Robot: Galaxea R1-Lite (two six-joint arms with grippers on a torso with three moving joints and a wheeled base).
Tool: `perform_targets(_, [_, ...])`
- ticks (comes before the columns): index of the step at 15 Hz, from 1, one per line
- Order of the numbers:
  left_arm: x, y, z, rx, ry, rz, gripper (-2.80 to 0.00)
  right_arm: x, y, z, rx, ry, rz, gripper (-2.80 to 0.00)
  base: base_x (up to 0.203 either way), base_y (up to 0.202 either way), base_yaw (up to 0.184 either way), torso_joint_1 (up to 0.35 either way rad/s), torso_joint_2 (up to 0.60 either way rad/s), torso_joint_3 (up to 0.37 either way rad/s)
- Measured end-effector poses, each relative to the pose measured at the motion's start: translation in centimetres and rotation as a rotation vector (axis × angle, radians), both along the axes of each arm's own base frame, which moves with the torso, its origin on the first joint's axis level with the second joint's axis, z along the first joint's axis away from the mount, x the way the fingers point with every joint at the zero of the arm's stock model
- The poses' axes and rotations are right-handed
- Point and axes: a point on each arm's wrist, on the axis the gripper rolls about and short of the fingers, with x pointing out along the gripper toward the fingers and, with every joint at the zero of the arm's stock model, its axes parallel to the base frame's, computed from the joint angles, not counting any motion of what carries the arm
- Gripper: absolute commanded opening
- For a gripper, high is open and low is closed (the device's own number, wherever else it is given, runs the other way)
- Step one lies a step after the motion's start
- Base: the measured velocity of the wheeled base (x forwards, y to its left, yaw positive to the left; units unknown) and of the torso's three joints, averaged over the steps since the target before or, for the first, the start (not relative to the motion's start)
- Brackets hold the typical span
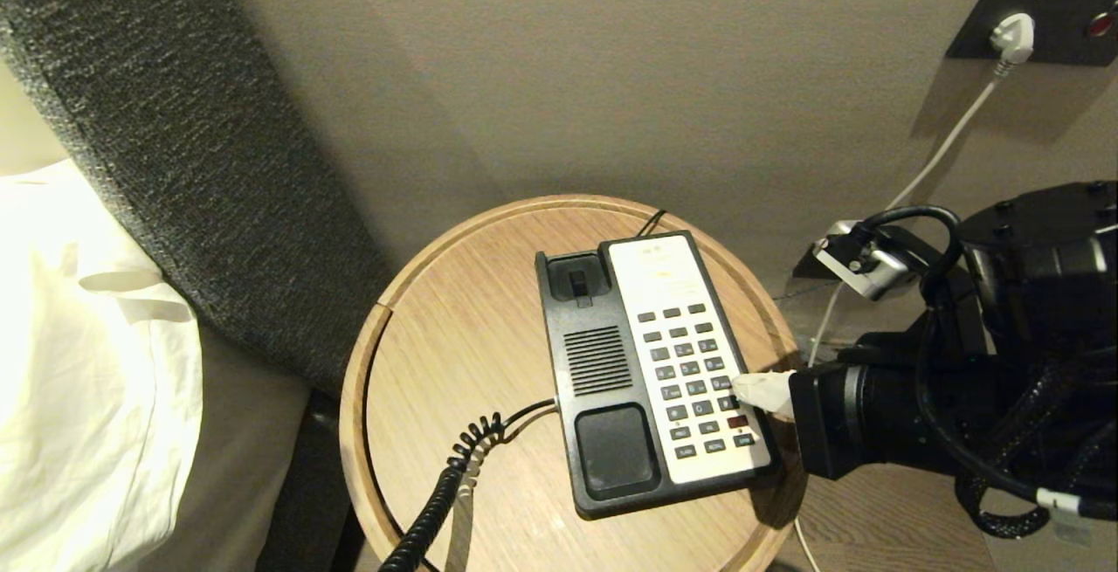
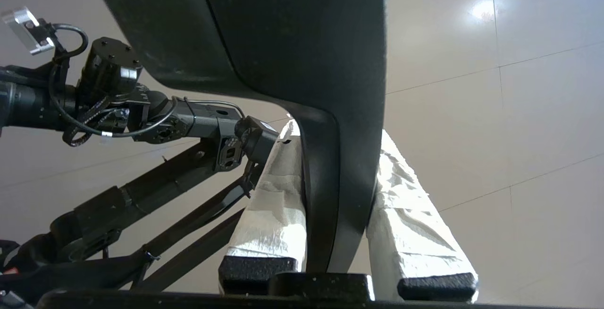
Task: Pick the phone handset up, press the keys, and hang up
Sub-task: Dial the number
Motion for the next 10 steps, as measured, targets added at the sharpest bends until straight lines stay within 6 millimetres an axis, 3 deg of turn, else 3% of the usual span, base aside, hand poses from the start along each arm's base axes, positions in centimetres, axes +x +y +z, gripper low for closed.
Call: perform_targets(10, [0.00,0.00,-0.25,0.003,0.004,0.001,-2.80,-0.31,0.37,-0.27,0.001,0.016,0.013,-2.80,0.000,0.000,0.000,0.000,0.00,0.000])
